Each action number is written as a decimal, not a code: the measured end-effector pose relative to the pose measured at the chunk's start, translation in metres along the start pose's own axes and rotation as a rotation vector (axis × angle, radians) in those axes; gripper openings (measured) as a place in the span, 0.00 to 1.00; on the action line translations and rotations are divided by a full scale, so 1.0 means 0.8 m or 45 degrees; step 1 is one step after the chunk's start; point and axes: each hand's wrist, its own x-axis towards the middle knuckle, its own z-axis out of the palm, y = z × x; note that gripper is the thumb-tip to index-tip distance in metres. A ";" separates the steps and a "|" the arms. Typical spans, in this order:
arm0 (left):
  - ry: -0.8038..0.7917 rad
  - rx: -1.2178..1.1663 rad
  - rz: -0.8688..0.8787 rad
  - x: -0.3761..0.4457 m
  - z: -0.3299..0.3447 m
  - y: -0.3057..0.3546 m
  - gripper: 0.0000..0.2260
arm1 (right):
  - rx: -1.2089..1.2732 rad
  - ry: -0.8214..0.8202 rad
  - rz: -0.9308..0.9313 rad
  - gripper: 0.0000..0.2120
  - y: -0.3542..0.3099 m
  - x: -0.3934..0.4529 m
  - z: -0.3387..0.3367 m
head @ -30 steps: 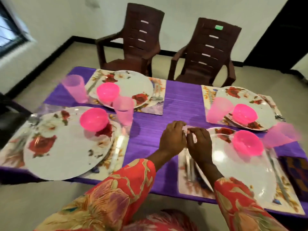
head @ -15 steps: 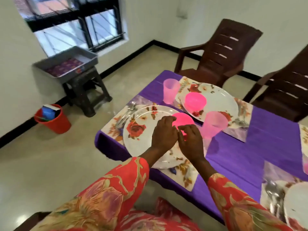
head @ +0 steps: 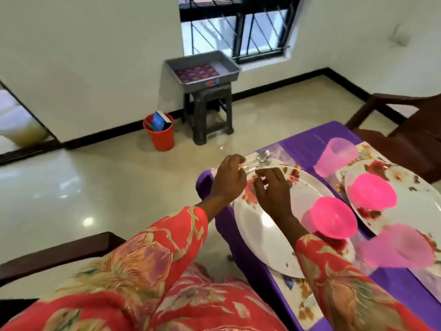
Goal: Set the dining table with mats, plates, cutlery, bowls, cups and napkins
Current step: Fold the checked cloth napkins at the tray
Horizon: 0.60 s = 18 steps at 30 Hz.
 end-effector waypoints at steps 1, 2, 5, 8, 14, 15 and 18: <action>0.012 0.010 -0.013 0.005 -0.005 -0.004 0.12 | 0.015 -0.017 0.004 0.15 -0.002 0.006 0.005; 0.020 0.019 -0.019 0.010 -0.008 -0.008 0.12 | 0.031 -0.026 0.001 0.15 -0.002 0.011 0.009; 0.051 0.034 -0.037 0.034 -0.018 -0.019 0.12 | 0.035 -0.056 -0.016 0.11 0.001 0.032 0.026; 0.066 0.024 -0.009 0.067 -0.022 -0.026 0.13 | 0.029 -0.052 0.000 0.08 0.006 0.060 0.042; 0.031 -0.015 0.094 0.171 -0.021 -0.051 0.13 | -0.008 0.012 0.126 0.08 0.014 0.133 0.080; 0.028 -0.016 0.115 0.191 -0.023 -0.056 0.13 | -0.016 0.018 0.145 0.08 0.015 0.146 0.089; -0.027 -0.013 0.157 0.269 -0.037 -0.084 0.13 | -0.039 0.064 0.214 0.10 0.010 0.206 0.132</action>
